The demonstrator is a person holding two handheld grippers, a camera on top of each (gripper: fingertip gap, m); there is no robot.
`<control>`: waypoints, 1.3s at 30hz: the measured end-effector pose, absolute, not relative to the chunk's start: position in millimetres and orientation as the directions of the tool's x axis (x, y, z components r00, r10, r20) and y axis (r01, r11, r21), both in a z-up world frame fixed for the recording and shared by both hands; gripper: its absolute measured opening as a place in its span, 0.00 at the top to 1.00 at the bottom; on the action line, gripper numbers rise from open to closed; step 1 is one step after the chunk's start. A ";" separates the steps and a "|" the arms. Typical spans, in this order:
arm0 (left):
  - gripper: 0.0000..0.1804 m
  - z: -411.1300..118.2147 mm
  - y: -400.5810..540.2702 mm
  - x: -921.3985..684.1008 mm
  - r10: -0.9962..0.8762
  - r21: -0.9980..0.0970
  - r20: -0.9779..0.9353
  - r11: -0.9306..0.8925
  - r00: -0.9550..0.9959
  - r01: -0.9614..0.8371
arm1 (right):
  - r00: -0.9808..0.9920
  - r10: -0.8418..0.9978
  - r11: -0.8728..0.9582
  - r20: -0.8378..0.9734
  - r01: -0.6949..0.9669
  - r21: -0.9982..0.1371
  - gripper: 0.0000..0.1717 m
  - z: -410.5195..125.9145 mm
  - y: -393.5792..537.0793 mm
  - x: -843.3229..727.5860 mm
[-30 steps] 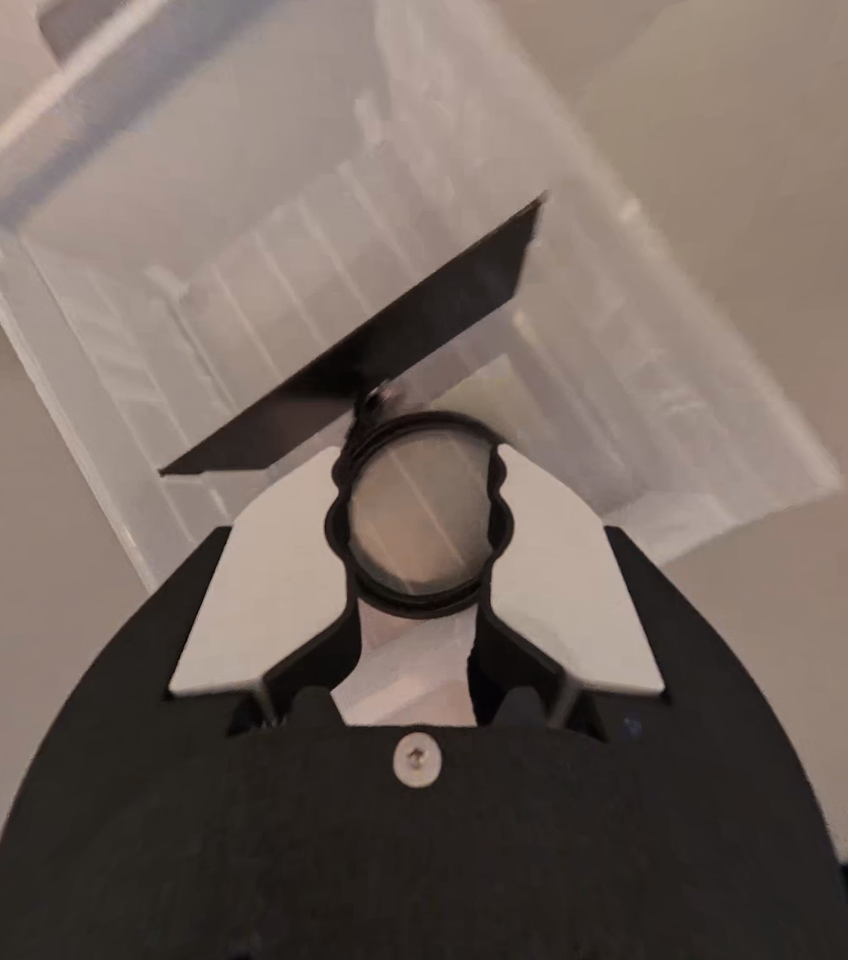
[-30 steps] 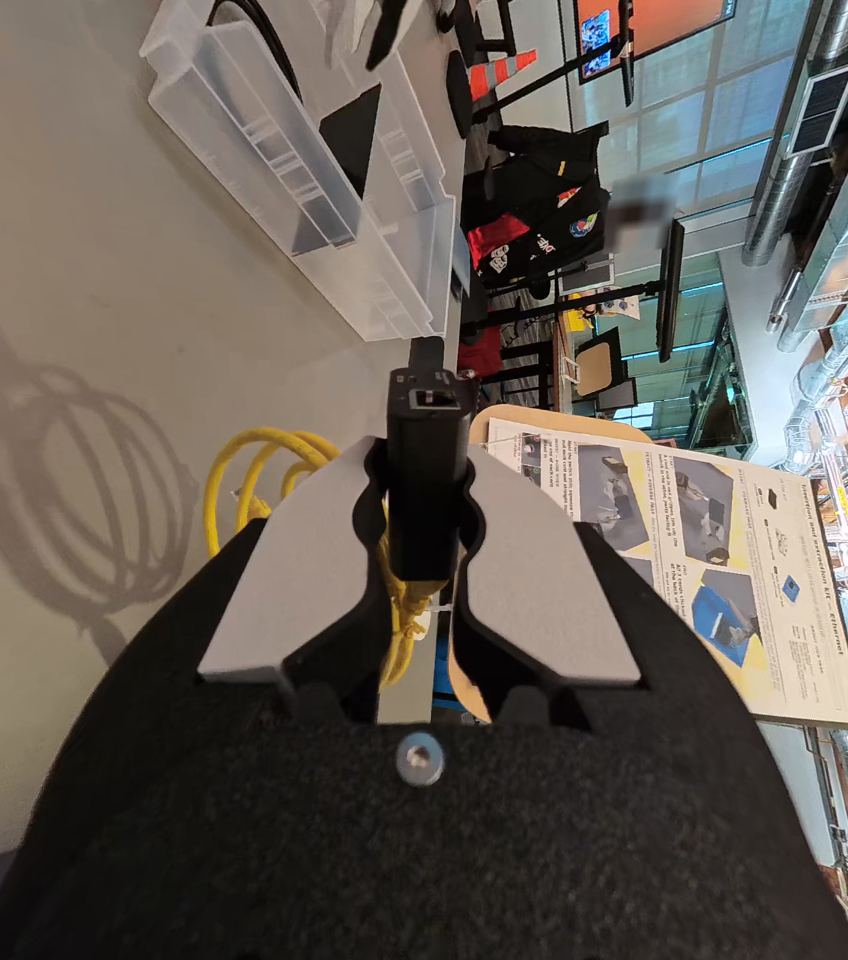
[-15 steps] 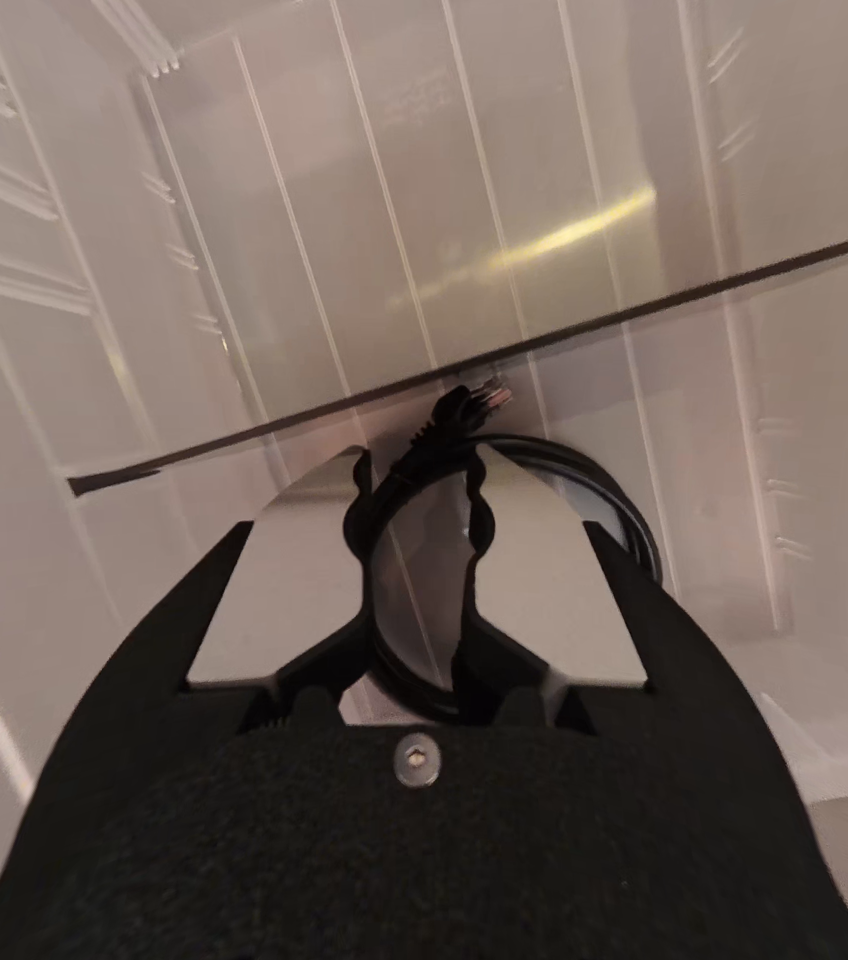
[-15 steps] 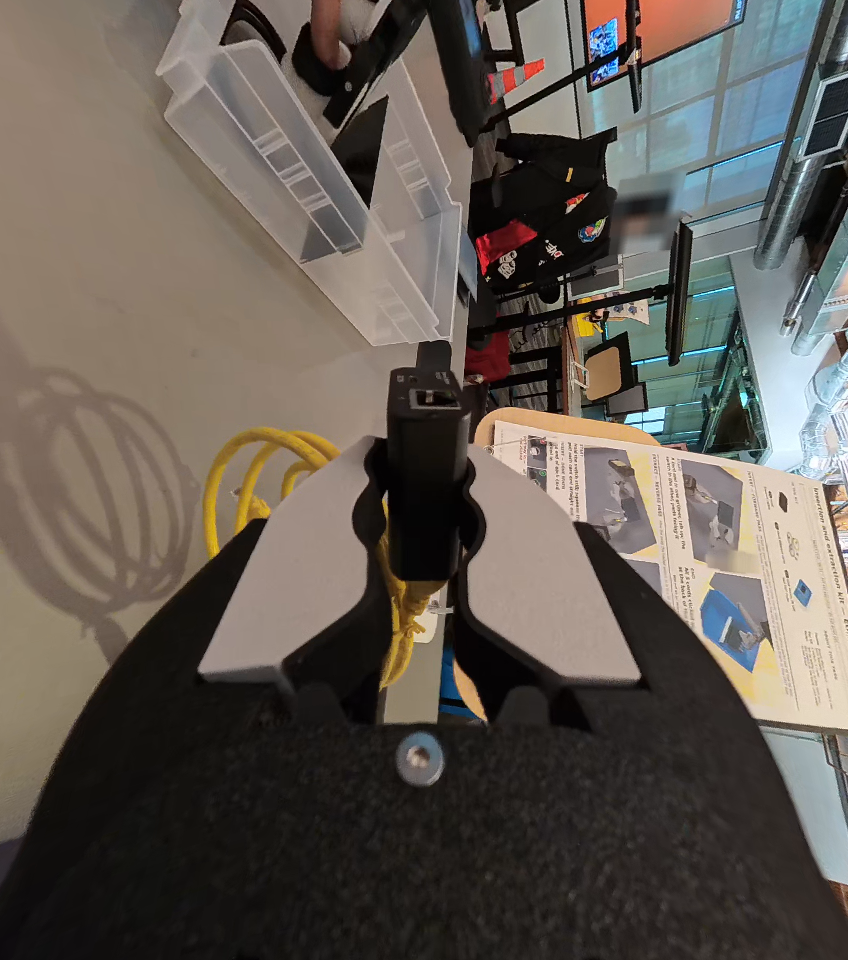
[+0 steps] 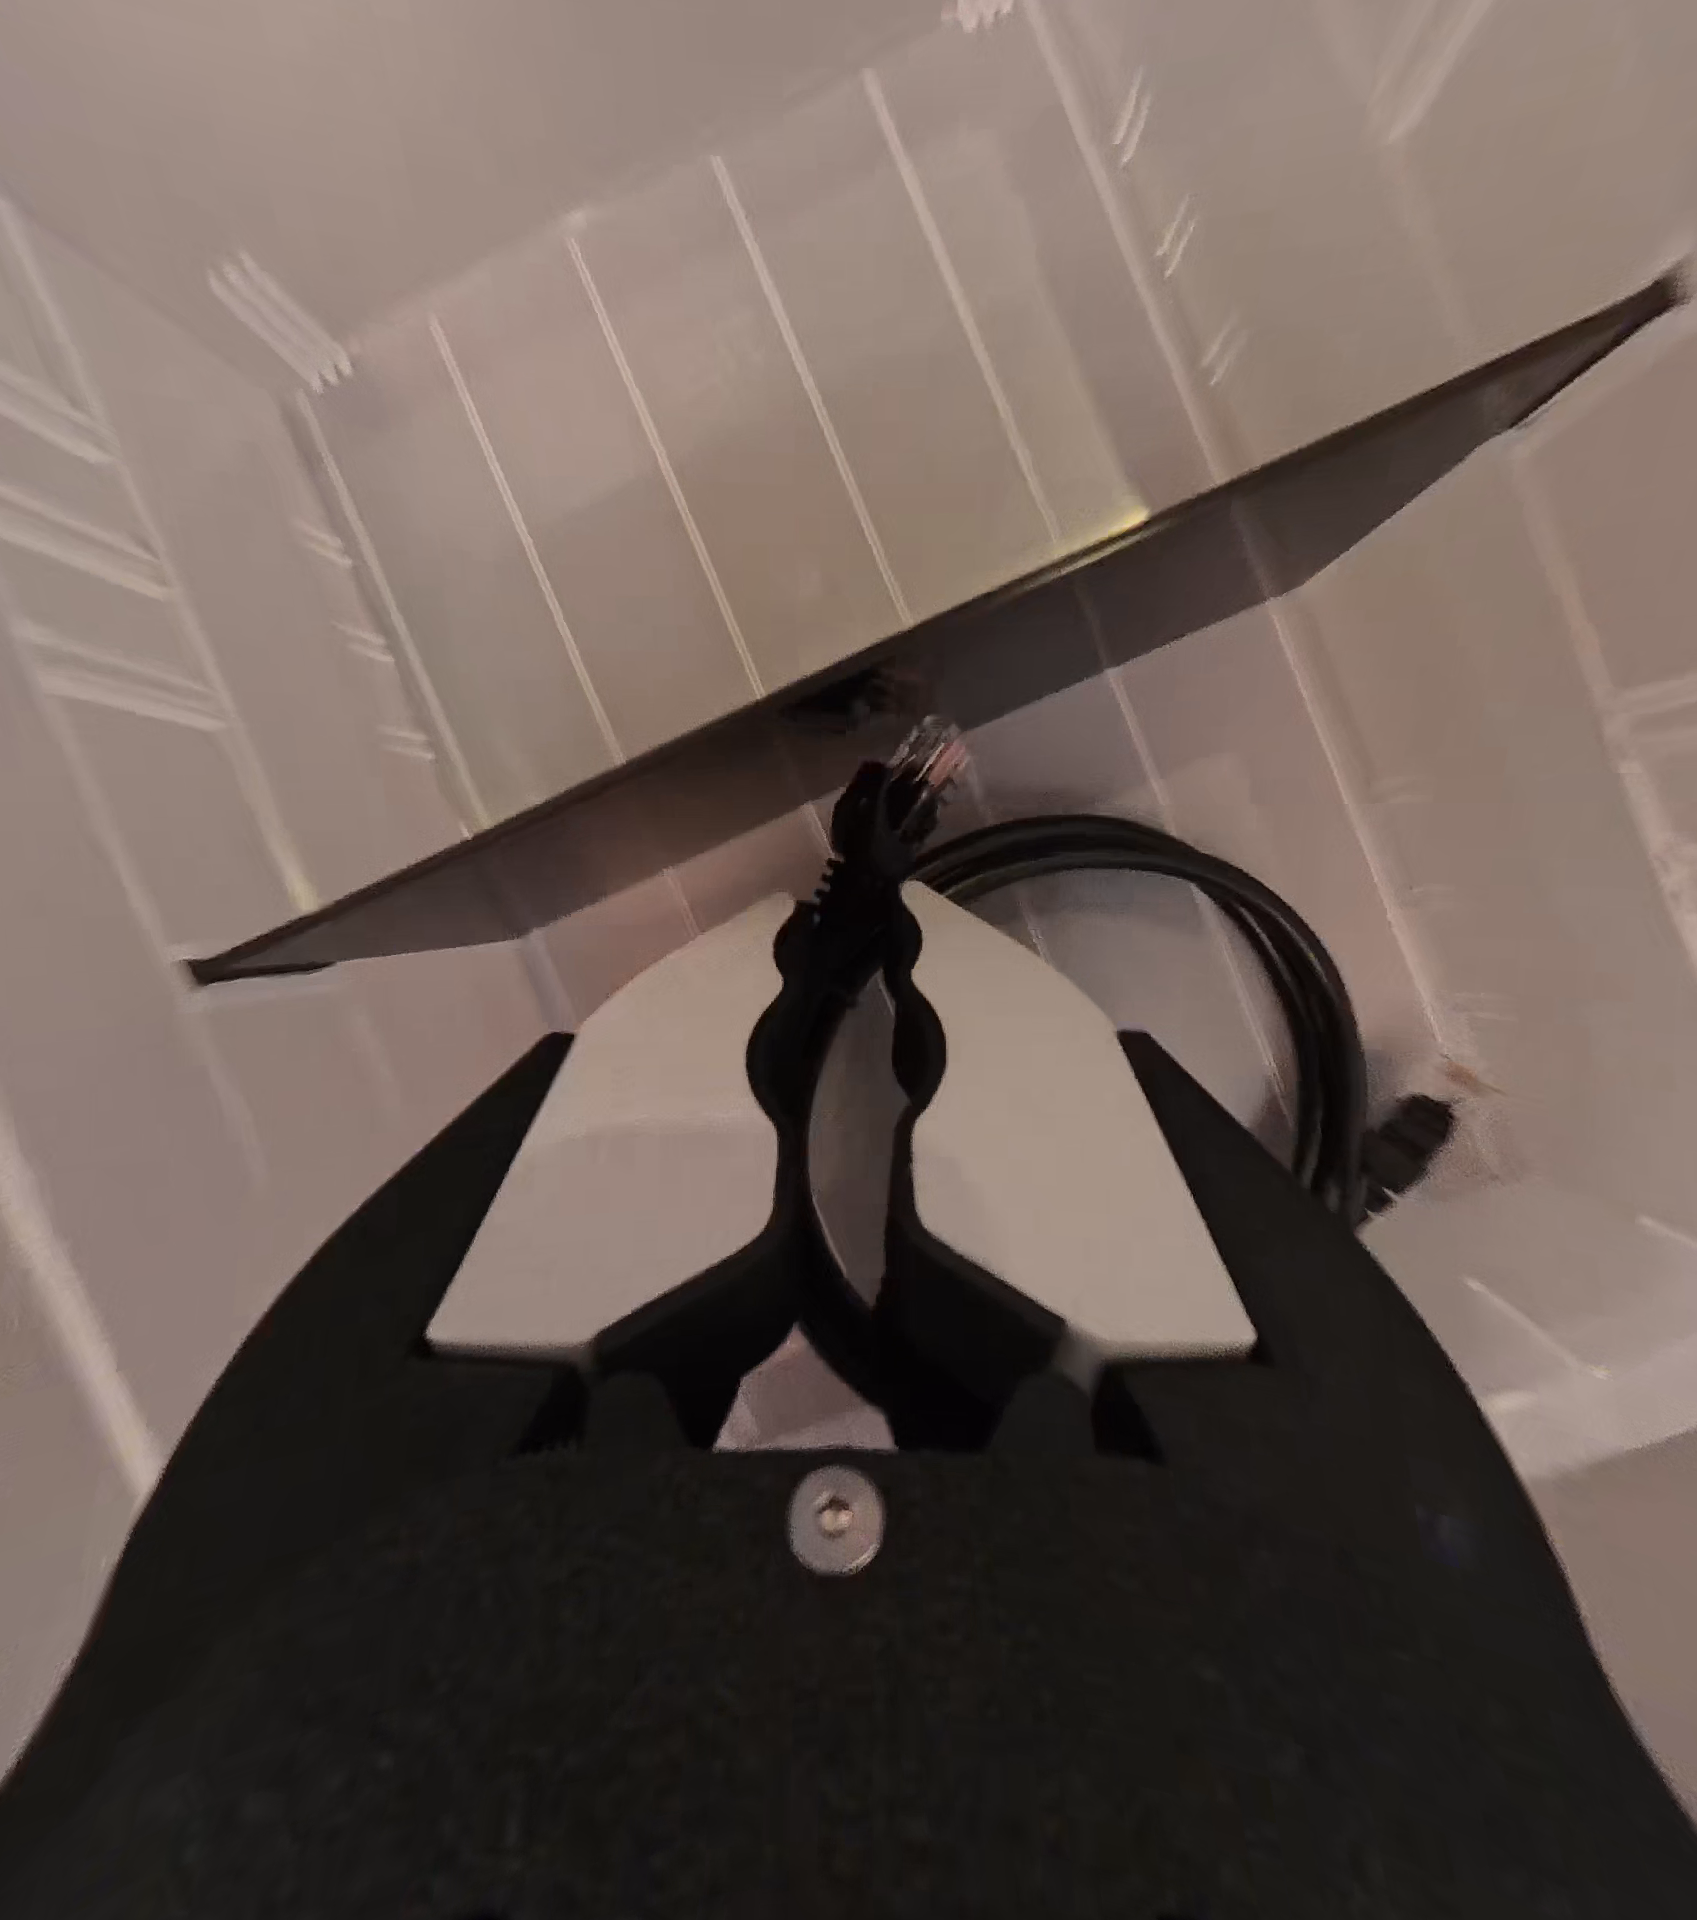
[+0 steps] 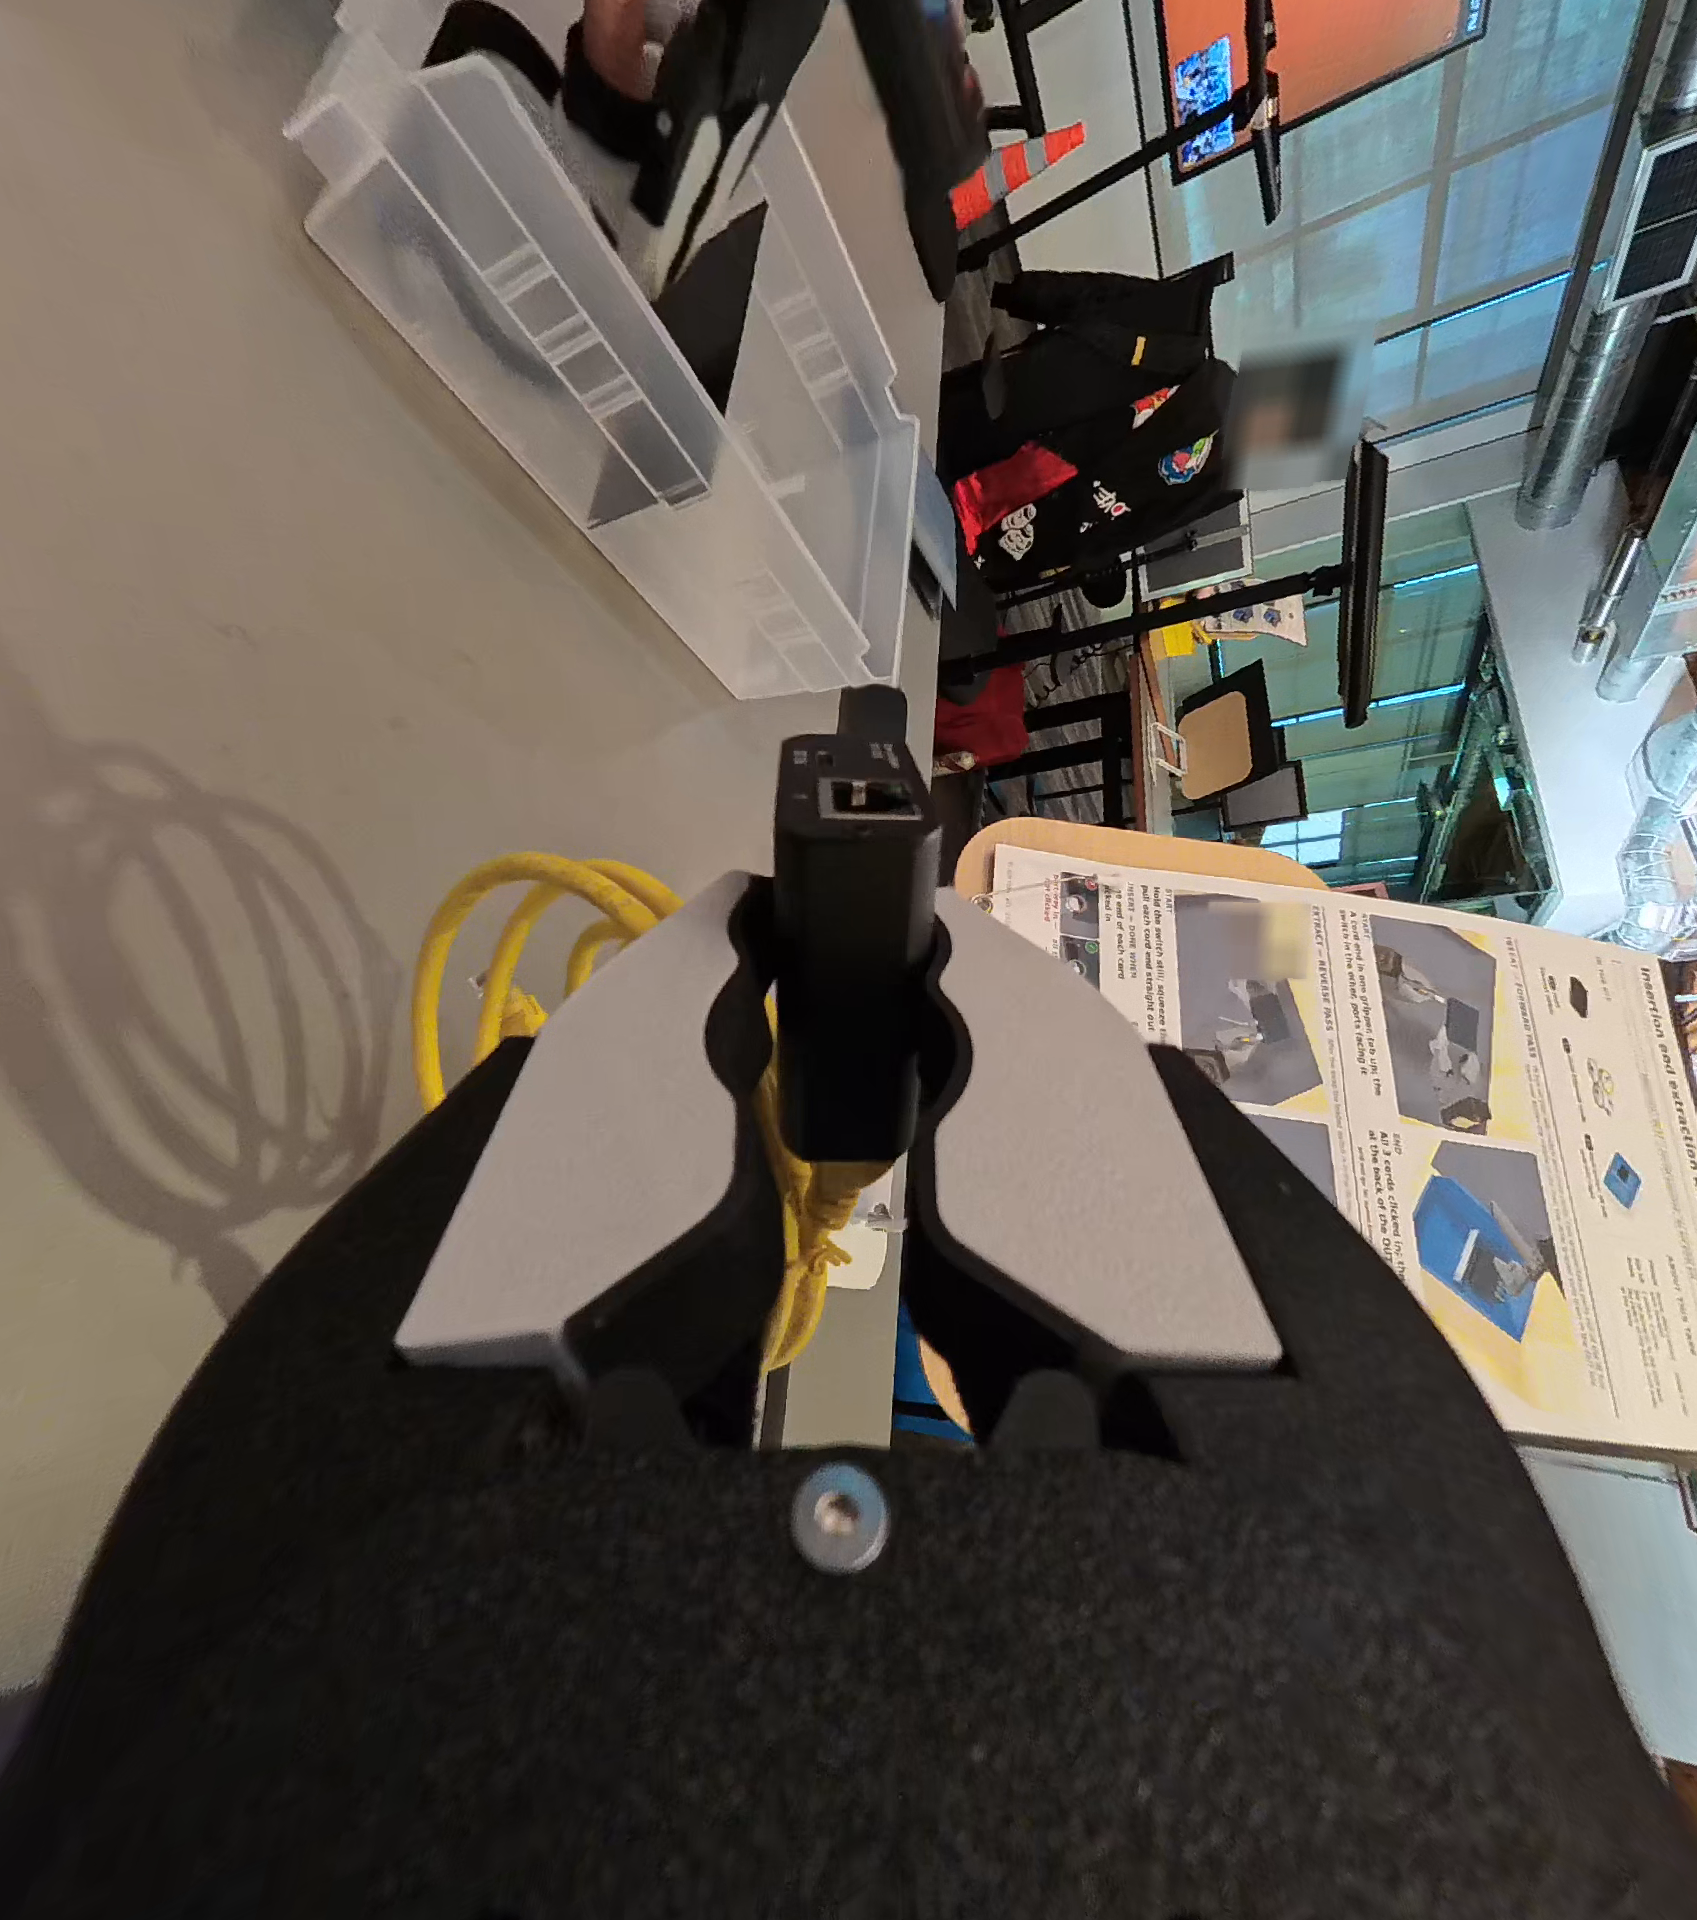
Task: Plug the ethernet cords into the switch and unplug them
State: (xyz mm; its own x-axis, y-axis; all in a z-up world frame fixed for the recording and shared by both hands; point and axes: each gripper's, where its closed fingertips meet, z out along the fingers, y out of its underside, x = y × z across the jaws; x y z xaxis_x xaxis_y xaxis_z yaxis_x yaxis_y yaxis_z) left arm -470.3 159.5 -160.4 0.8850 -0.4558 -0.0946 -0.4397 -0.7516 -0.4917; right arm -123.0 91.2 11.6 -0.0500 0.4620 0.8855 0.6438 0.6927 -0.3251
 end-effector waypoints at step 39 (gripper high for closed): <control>0.95 -10.9 56.9 -164.6 -0.873 -0.630 -0.109 -0.309 0.476 -0.712 | -0.144 0.196 0.645 0.970 0.764 -0.017 0.86 5.4 103.1 -130.6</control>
